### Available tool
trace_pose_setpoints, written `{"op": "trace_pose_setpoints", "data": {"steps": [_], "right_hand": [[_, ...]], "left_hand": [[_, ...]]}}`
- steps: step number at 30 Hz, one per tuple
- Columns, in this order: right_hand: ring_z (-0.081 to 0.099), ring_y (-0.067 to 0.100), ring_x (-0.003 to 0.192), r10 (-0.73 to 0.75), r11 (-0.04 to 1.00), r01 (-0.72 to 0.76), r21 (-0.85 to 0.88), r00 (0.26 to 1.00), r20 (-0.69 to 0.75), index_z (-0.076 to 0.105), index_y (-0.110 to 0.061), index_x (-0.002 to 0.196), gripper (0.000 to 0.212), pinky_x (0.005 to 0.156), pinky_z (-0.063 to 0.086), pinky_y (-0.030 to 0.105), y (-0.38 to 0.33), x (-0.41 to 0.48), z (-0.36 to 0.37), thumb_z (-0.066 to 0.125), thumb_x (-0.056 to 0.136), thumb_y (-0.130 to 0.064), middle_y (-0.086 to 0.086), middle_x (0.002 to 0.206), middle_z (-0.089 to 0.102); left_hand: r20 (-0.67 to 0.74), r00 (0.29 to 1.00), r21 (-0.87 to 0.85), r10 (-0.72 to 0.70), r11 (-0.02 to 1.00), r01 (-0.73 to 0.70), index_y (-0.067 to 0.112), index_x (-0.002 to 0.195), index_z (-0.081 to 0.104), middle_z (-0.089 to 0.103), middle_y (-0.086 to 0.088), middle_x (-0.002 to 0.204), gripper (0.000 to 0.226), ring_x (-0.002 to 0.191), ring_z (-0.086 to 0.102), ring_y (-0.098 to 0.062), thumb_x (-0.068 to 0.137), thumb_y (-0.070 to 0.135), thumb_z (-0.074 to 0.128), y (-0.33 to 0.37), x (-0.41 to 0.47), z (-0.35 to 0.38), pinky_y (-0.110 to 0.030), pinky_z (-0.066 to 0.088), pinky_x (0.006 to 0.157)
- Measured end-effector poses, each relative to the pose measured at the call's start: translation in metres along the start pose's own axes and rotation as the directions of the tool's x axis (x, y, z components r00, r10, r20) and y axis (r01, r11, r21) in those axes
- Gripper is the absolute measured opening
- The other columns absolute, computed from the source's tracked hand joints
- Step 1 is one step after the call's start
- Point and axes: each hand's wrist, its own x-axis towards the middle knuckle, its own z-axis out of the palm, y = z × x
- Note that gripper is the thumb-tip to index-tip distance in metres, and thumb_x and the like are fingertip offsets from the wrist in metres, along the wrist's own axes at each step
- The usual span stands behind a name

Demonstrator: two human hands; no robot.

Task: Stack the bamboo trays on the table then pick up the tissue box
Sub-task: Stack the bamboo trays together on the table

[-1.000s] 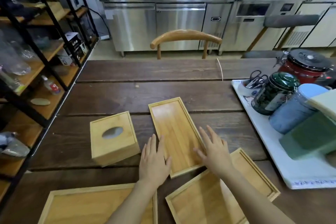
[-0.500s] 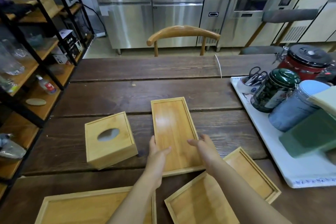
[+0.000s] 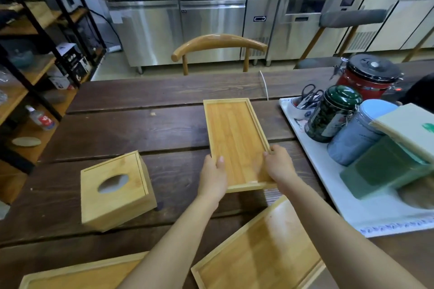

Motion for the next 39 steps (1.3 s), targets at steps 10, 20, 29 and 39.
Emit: {"op": "trace_pose_setpoints", "data": {"steps": [10, 20, 29, 39], "right_hand": [[0.053, 0.036, 0.086, 0.077, 0.98, -0.086, -0.178, 0.996, -0.053, 0.048, -0.002, 0.076, 0.019, 0.066, 0.036, 0.033, 0.038, 0.064, -0.043, 0.041, 0.092, -0.008, 0.018, 0.086, 0.057], [0.056, 0.039, 0.101, -0.004, 0.845, -0.044, -0.534, 0.996, -0.088, 0.05, 0.002, 0.104, 0.022, 0.071, 0.037, 0.035, 0.086, 0.079, -0.054, 0.039, 0.094, -0.014, 0.023, 0.11, 0.061], [0.063, 0.032, 0.091, -0.143, 0.539, 0.122, -0.833, 0.988, 0.053, 0.059, -0.012, 0.1, 0.021, 0.064, 0.038, 0.033, 0.113, 0.088, -0.065, 0.043, 0.087, -0.016, 0.01, 0.101, 0.068], [0.065, 0.037, 0.072, -0.346, 0.536, 0.224, -0.814, 0.938, 0.03, 0.035, -0.011, 0.09, 0.022, 0.053, 0.032, 0.034, 0.13, 0.082, -0.069, 0.029, 0.096, -0.031, 0.016, 0.08, 0.071]], "left_hand": [[-0.019, 0.998, 0.313, 0.062, 0.948, -0.053, 0.004, 0.108, 0.054, 0.061, -0.014, 0.107, 0.032, 0.096, 0.057, -0.026, 0.1, 0.022, 0.029, 0.019, 0.038, 0.08, -0.039, 0.049, 0.081], [0.051, 0.994, 0.611, 0.101, 0.784, -0.111, 0.005, 0.107, 0.048, 0.063, -0.017, 0.107, 0.026, 0.096, 0.06, -0.034, 0.099, 0.023, 0.031, -0.003, 0.042, 0.113, -0.04, 0.048, 0.074], [0.138, 0.975, 0.807, 0.176, 0.55, -0.214, 0.004, 0.115, 0.037, 0.069, -0.016, 0.099, 0.023, 0.088, 0.065, -0.033, 0.096, 0.015, 0.031, -0.023, 0.05, 0.13, -0.036, 0.037, 0.061], [0.106, 0.976, 0.774, 0.19, 0.601, -0.201, 0.009, 0.107, 0.037, 0.069, -0.016, 0.096, 0.016, 0.086, 0.065, -0.034, 0.098, 0.021, 0.033, -0.024, 0.043, 0.133, -0.037, 0.041, 0.061]]}}
